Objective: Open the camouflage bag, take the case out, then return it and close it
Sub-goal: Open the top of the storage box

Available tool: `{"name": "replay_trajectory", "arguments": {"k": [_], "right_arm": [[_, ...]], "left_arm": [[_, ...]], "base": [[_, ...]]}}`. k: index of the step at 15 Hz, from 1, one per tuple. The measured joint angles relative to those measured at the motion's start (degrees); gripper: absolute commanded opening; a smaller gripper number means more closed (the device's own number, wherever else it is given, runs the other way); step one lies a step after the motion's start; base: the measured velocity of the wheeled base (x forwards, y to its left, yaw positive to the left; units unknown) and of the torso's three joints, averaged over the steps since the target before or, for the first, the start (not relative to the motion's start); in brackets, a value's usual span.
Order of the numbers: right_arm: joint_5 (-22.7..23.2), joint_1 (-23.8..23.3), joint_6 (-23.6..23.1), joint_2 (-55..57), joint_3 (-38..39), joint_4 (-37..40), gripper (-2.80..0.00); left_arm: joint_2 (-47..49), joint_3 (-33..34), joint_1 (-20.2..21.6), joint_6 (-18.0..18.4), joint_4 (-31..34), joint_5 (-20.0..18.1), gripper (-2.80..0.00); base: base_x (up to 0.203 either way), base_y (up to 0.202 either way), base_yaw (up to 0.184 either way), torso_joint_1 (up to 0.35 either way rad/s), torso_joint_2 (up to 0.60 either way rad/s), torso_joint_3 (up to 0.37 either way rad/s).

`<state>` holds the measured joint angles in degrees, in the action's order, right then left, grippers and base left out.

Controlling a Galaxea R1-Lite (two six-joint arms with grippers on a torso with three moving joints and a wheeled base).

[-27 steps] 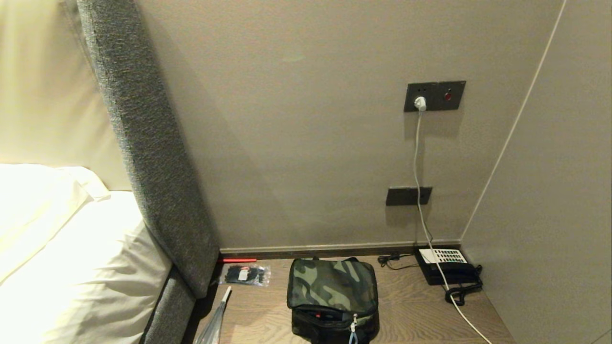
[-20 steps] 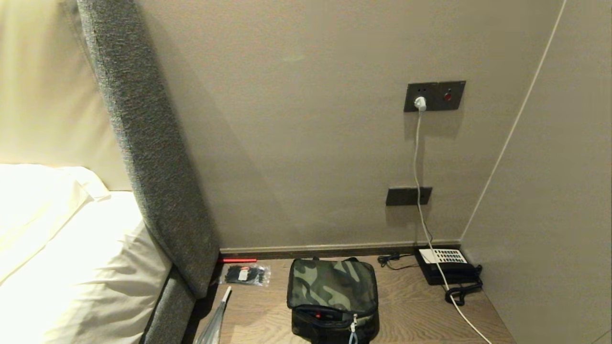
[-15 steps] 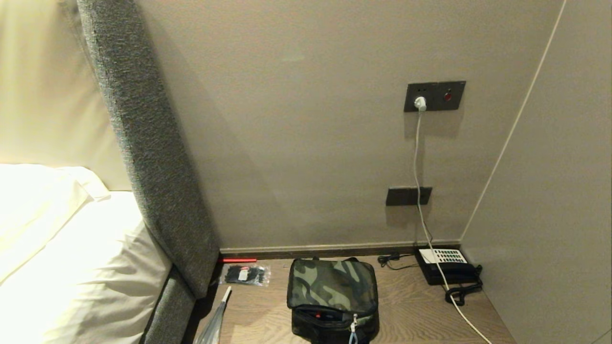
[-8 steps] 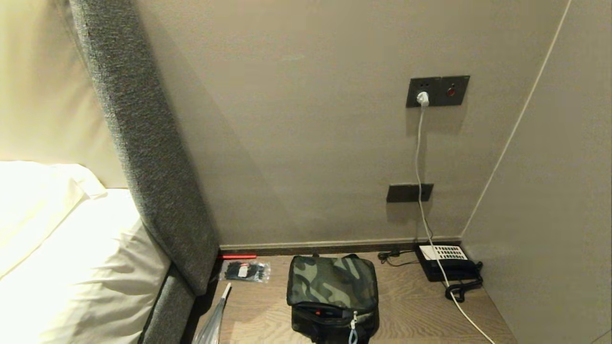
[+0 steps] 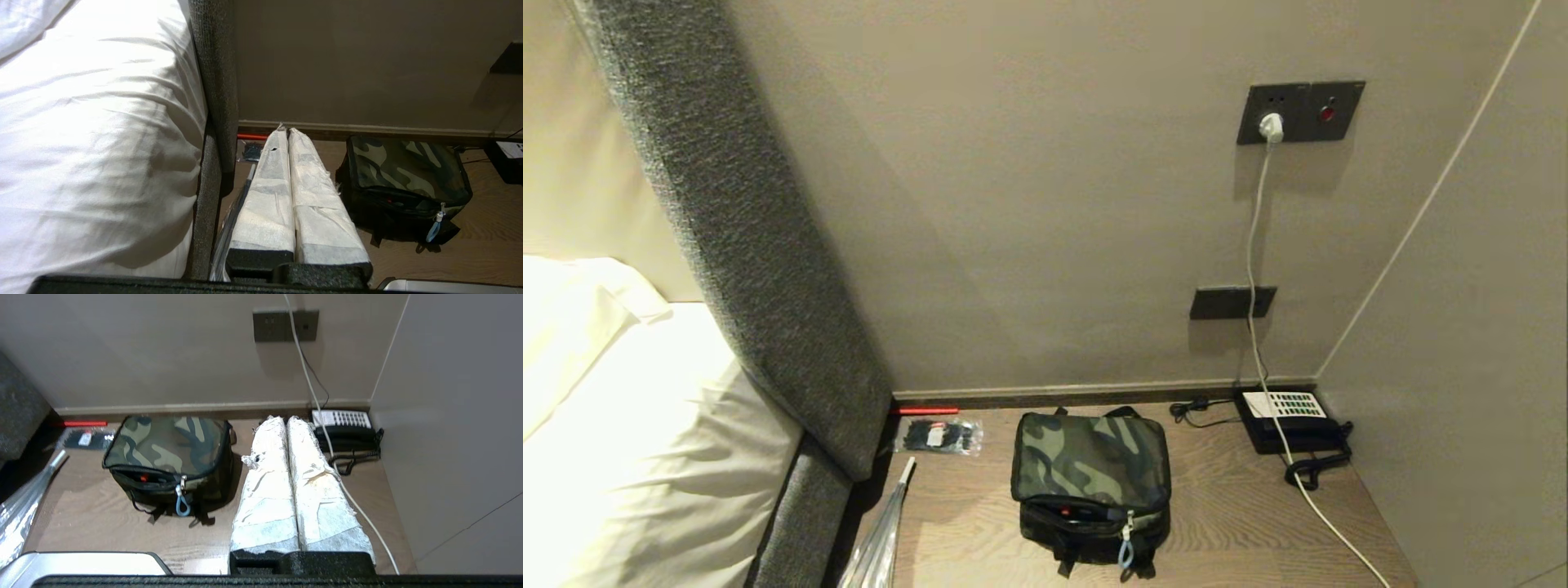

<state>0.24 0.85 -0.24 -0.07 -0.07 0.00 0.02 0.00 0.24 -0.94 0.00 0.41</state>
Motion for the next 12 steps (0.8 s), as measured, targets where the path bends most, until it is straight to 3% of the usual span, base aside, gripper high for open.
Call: {"name": "replay_trajectory", "arguments": {"k": [12], "right_arm": [[0.0,0.0,0.0,0.0,0.0,0.0,-2.8]], "left_arm": [[0.0,0.0,0.0,0.1,0.0,0.0,-2.8]], "base": [[0.0,0.0,0.0,0.003,0.0,-0.2]]}}
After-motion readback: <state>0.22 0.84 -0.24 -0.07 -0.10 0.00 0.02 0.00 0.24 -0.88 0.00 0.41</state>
